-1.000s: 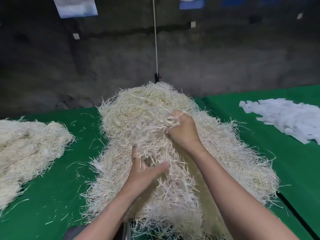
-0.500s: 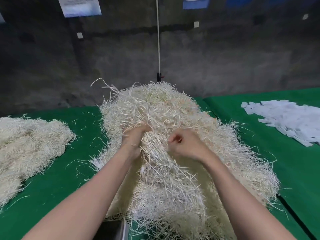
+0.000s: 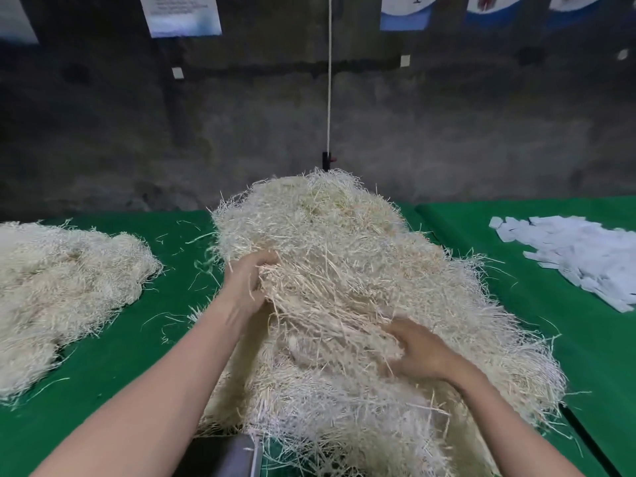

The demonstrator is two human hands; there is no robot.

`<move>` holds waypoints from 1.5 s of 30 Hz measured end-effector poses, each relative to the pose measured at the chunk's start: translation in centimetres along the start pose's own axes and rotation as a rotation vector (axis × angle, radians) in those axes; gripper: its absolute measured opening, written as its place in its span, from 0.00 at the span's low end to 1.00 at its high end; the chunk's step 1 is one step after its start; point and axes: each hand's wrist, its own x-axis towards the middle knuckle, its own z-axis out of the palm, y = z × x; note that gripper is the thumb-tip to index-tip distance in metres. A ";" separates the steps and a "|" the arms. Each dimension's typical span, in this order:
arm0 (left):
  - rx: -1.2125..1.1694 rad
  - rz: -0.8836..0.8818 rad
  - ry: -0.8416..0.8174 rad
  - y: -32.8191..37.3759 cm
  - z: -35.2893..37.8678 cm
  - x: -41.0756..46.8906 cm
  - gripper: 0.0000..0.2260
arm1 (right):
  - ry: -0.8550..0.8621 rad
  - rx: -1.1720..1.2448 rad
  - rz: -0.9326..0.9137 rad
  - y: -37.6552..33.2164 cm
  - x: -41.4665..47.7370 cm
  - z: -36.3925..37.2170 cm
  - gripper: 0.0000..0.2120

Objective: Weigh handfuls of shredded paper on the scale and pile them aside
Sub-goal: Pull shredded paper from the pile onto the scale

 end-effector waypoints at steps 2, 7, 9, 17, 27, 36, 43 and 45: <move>0.042 0.007 -0.006 0.3 -0.6 -0.1 0.10 | 0.063 0.287 -0.106 -1.1 -1.2 -3.4 0.25; 0.107 0.021 -0.053 0.2 -1.1 0.0 0.07 | 0.621 0.588 -0.093 -5.0 -1.0 -7.4 0.34; 0.153 0.025 -0.090 -0.2 -1.0 0.3 0.04 | 0.398 0.537 -0.120 -6.3 0.7 -7.5 0.60; 0.433 0.027 -0.197 -0.6 -1.7 1.1 0.20 | 0.276 0.578 -0.002 -8.7 5.1 -4.6 0.05; 1.097 0.097 0.073 -7.5 -4.2 3.8 0.27 | 0.549 1.434 0.172 -8.3 2.2 -12.2 0.20; 1.309 0.357 0.092 -9.5 -4.6 3.8 0.27 | 0.673 1.507 0.277 -6.4 0.7 -12.7 0.09; 0.904 0.158 -0.153 -5.4 -1.1 2.7 0.43 | 0.475 1.357 0.304 -7.9 1.0 -9.5 0.12; 1.140 0.294 -0.112 -3.4 -0.4 1.7 0.52 | 0.456 1.331 0.297 -8.1 1.4 -9.2 0.16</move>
